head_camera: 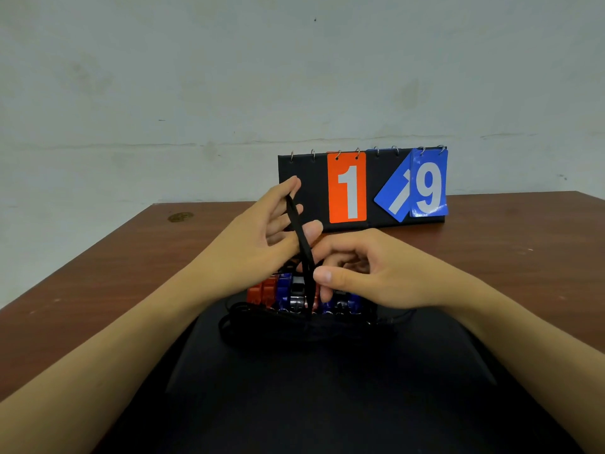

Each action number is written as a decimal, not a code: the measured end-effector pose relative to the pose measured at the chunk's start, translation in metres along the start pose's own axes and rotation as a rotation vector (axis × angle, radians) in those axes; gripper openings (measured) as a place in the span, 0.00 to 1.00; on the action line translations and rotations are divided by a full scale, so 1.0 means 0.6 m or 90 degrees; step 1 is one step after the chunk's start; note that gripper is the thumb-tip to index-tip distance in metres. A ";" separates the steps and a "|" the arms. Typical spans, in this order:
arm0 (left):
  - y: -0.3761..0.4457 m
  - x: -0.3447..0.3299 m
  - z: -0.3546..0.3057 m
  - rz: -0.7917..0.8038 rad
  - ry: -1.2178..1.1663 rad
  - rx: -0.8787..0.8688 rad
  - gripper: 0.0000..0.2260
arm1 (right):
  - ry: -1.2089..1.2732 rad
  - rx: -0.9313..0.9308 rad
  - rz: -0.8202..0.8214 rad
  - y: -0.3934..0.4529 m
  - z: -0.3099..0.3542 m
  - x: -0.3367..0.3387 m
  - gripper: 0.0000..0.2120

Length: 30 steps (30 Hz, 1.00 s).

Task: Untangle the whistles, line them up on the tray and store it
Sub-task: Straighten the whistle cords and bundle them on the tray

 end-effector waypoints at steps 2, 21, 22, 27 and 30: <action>0.000 0.000 0.003 0.004 0.011 -0.003 0.40 | 0.000 0.002 0.006 -0.001 0.003 -0.002 0.02; 0.000 0.000 0.006 -0.026 0.123 0.011 0.44 | -0.044 0.017 0.051 -0.005 0.010 -0.013 0.10; 0.001 0.006 0.007 -0.039 0.105 0.015 0.43 | -0.048 0.017 0.045 -0.004 0.009 -0.011 0.10; 0.008 0.059 0.014 -0.131 0.043 0.030 0.37 | -0.076 0.022 -0.001 -0.003 0.006 0.009 0.11; 0.014 0.092 0.032 -0.168 0.007 0.041 0.38 | -0.099 0.023 -0.028 -0.003 0.002 0.017 0.11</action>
Point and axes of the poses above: each hand's wrist, its own y-axis towards the middle knuckle, its own x-axis out of the back of the hand, z = x × y, the point moved 9 cm from there along y, towards the middle knuckle, and after that the axes turned 12 degrees about -y, right-handed, at the moved point
